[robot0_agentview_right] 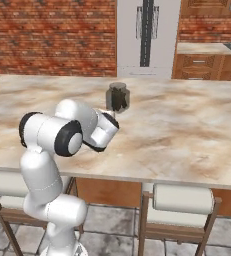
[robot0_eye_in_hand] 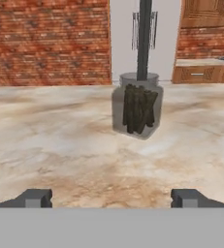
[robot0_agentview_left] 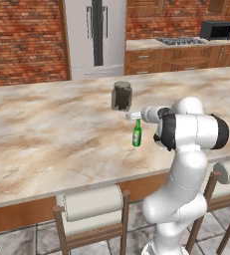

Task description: Open the cabinet directly in front. Then move the beer and the cup to the dining counter with the jar on it.

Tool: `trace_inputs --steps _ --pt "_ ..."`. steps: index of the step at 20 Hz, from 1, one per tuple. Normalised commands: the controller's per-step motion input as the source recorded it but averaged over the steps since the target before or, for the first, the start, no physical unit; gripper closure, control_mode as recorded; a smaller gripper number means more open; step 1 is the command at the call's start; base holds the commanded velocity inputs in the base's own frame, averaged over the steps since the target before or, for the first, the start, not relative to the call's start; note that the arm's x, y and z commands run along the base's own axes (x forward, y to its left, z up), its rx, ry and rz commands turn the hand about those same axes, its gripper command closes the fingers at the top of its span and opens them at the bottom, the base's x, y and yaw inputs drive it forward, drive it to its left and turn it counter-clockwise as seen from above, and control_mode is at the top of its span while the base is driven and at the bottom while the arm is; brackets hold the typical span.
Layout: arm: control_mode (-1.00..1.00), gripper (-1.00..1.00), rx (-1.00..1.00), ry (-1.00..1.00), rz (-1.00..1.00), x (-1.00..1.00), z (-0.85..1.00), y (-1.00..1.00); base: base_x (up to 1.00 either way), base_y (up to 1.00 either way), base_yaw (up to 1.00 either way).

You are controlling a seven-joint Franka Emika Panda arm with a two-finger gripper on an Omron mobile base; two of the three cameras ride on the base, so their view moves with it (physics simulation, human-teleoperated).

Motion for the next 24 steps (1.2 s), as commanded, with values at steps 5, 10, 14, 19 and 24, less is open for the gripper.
trace_inputs --steps 5,10,14,19,24 --pt "-1.0 -1.0 0.0 0.19 -0.16 -0.03 1.0 0.0 0.0 0.0 0.0" --pt "-1.0 -1.0 0.0 0.13 -0.19 -0.06 1.0 0.0 0.0 0.0 0.0" --pt "-1.0 -1.0 0.0 0.1 -0.18 -0.03 1.0 0.0 0.0 0.0 0.0" --pt "-1.0 -1.0 0.04 0.19 -0.13 -0.07 1.0 -0.01 0.0 0.0 0.0" --pt "-1.0 -1.0 0.08 0.3 -0.13 -0.25 1.0 -0.06 0.0 0.0 0.0"
